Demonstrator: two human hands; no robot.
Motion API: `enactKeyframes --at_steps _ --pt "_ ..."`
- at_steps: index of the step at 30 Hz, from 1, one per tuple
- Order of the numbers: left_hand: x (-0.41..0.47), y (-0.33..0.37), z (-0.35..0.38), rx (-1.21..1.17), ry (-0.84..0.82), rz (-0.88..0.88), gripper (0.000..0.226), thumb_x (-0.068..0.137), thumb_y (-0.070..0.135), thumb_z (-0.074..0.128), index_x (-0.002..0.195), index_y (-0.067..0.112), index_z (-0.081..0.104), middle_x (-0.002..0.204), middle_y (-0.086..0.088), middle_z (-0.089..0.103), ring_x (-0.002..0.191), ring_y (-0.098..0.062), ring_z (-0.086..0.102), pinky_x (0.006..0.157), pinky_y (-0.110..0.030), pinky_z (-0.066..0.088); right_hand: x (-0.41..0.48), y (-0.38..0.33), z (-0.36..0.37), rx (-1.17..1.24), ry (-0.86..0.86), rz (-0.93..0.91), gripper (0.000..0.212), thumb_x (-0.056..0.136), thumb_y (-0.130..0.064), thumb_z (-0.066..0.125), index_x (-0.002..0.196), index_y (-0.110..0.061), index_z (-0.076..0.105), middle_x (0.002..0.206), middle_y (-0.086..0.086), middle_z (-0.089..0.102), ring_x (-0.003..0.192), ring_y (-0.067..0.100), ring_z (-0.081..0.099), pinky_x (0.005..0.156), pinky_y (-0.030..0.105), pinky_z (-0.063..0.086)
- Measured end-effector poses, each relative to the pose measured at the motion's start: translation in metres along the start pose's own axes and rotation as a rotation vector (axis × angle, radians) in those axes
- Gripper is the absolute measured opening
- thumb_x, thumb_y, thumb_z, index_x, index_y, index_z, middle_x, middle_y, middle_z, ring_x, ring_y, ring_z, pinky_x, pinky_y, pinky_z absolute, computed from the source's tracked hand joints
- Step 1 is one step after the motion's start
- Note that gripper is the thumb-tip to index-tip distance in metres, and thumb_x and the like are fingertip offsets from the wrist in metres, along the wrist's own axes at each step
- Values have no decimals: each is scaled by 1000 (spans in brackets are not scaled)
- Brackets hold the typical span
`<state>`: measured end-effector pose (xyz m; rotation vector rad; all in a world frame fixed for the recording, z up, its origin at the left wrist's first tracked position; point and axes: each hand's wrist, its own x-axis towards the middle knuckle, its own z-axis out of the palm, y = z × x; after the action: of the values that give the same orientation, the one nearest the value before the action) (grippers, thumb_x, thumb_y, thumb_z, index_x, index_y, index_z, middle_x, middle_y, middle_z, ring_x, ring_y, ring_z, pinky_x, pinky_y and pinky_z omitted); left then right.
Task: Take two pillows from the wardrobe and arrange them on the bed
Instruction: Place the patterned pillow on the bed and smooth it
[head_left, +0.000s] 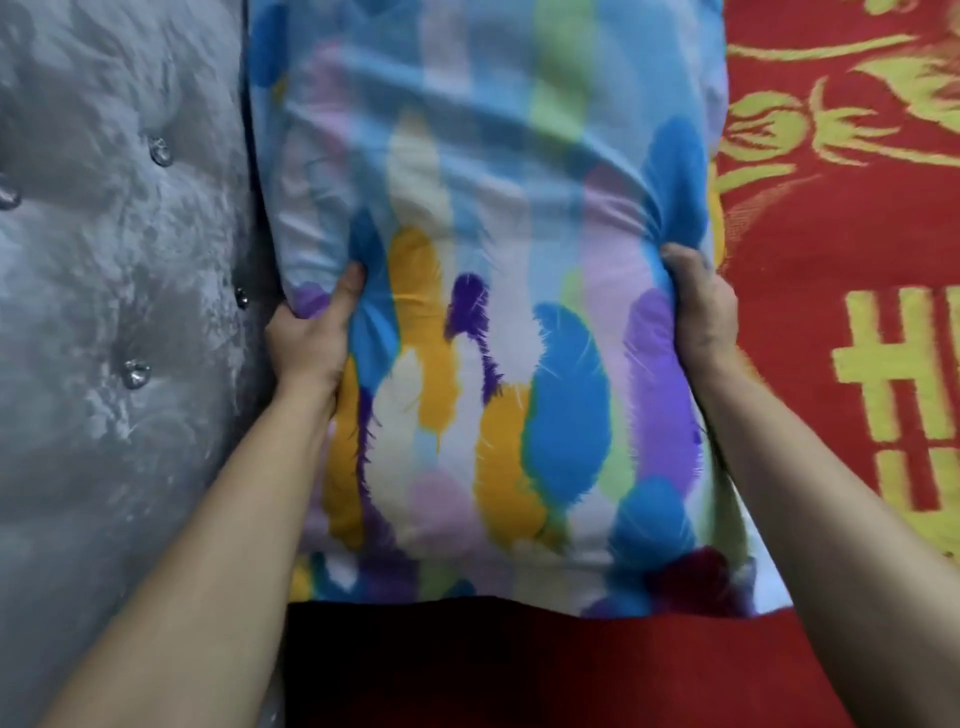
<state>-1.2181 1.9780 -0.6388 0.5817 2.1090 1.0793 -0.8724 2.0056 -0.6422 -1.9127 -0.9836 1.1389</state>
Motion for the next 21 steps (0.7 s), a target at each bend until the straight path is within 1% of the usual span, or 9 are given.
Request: enactKeyframes --at_steps 2,4,7,9,11,14,17,18,21 --pt "-8 -3 16 165 16 -28 88 36 90 68 89 20 61 95 5 68 87 -17 67 79 -29 53 6 11 -12 -277 -106 139 67 89 -66 47 124 -11 64 114 15 66 111 25 62 75 23 34" --pt "-9 3 24 250 -2 -59 95 32 96 63 95 24 56 96 6 62 89 -18 61 82 -26 47 11 13 -20 -399 -132 216 73 89 -72 38 132 -16 60 130 20 60 118 33 56 82 31 32" --pt "1 10 13 293 -99 -168 126 28 96 64 128 20 54 127 -2 61 107 -21 62 98 -35 49 -6 -2 -21 -166 -186 223 80 69 -87 44 124 -32 64 131 1 64 120 23 58 101 37 40" --pt "-2 8 -7 178 -277 -300 135 35 90 71 140 11 45 123 -9 61 82 -19 69 78 -34 57 -17 -1 -17 -18 -233 216 80 60 -93 49 121 -42 61 130 -12 63 122 13 57 115 42 34" --pt "-9 6 -19 79 -397 -400 126 39 83 78 132 2 54 99 -16 69 58 -18 69 59 -34 58 -20 3 -13 -32 -218 204 109 51 -101 45 137 -35 53 141 -4 56 132 19 50 119 46 29" --pt "-11 0 -20 34 -217 -361 112 29 83 80 110 6 66 94 -10 76 74 -21 75 72 -36 61 -18 4 -10 -38 -160 242 126 51 -105 37 147 -24 45 152 6 46 140 25 41 117 43 27" --pt "-19 -4 -15 127 -73 -294 119 27 91 71 110 6 64 90 -2 70 78 -17 69 66 -27 55 -24 15 -4 -268 -199 287 103 75 -94 23 150 -25 39 146 18 50 133 36 47 104 42 32" --pt "-22 -5 -15 169 -48 -279 125 28 93 68 116 5 62 96 -4 70 83 -18 67 69 -28 53 -24 17 -3 -340 -192 278 97 80 -90 19 150 -26 38 145 21 50 131 39 48 104 43 33" --pt "-25 0 -25 315 25 -201 132 32 101 55 126 9 57 125 -12 63 112 -30 60 99 -42 48 -24 6 -6 -419 -43 234 94 80 -88 25 145 -23 46 143 23 48 132 40 46 108 46 35"
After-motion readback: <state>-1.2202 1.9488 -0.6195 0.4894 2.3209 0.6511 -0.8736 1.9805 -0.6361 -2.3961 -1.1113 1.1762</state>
